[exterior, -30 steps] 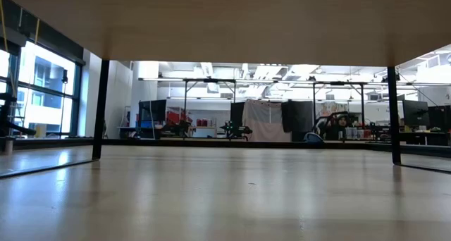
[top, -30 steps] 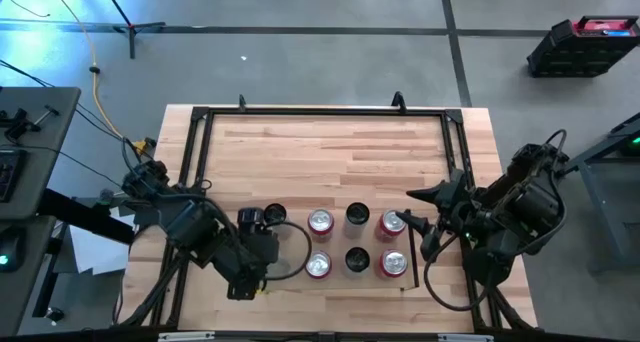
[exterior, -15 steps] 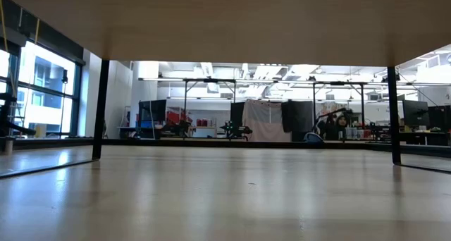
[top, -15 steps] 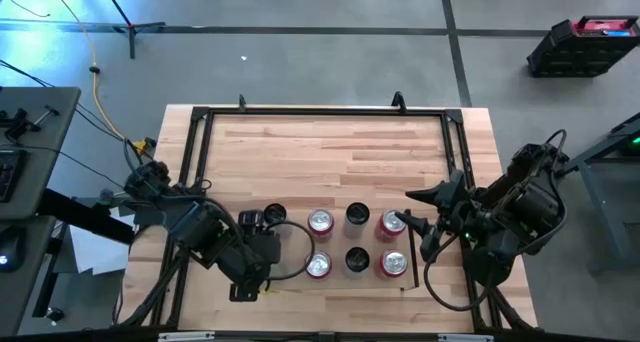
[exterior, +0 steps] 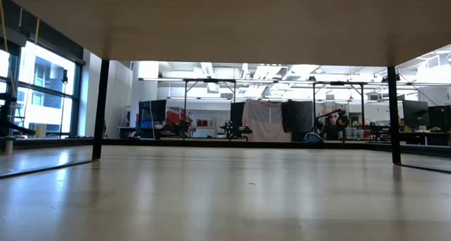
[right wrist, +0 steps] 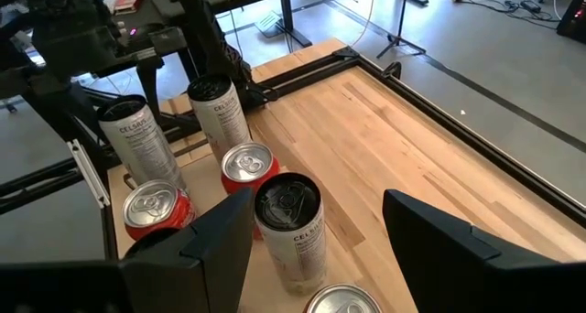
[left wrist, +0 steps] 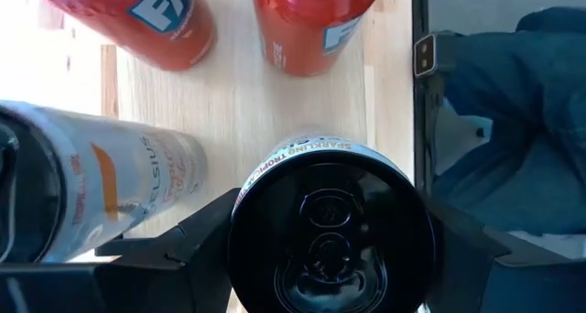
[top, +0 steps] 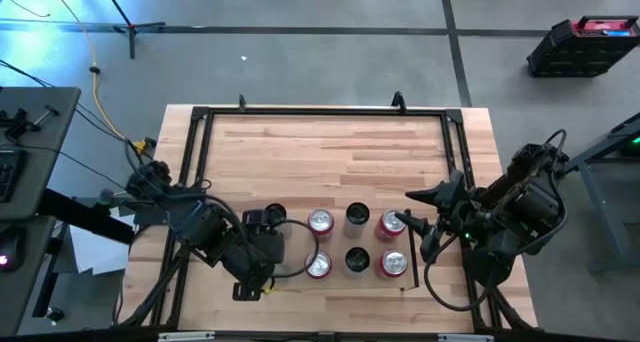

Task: Place canned beverage on shelf
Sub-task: Put the white yellow soda can on the shelf aligned with the white yellow soda can

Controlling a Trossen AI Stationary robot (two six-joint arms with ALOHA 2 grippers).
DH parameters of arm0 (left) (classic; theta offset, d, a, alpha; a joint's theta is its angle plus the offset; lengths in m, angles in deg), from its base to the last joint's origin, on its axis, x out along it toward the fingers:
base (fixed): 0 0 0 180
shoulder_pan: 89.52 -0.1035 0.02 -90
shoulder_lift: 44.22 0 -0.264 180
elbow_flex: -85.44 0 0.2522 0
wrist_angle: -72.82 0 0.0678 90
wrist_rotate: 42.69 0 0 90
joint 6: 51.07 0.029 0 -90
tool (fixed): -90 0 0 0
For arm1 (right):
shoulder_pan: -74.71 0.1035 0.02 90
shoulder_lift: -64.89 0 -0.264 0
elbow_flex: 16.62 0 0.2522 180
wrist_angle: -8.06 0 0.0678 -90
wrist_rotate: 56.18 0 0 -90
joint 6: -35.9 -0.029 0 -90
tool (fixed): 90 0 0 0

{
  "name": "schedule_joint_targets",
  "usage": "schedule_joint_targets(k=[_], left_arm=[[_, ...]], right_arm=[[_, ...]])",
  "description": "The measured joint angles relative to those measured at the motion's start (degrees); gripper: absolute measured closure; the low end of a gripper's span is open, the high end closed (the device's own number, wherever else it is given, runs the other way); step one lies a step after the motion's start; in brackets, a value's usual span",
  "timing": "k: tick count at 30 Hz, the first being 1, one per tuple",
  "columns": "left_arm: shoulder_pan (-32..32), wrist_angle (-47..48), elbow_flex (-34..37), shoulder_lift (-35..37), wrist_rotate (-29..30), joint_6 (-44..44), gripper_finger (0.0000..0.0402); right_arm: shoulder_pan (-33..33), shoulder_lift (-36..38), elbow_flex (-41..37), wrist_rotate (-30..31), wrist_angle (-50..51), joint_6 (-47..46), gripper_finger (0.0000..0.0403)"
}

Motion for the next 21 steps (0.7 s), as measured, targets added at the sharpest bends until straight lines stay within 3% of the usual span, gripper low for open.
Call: schedule_joint_targets(k=[10, 21], left_arm=[[-0.4, -0.1, 0.0, -0.9, 1.5, 1.3, 0.0156], [-0.6, 0.0, -0.1, -0.9, -1.6, 1.0, 0.0156]], right_arm=[[0.0, 0.0, 0.0, -0.3, -0.2, 0.0, 0.0174], [0.0, 0.0, 0.0, -0.4, -0.3, 0.0, 0.0174]])
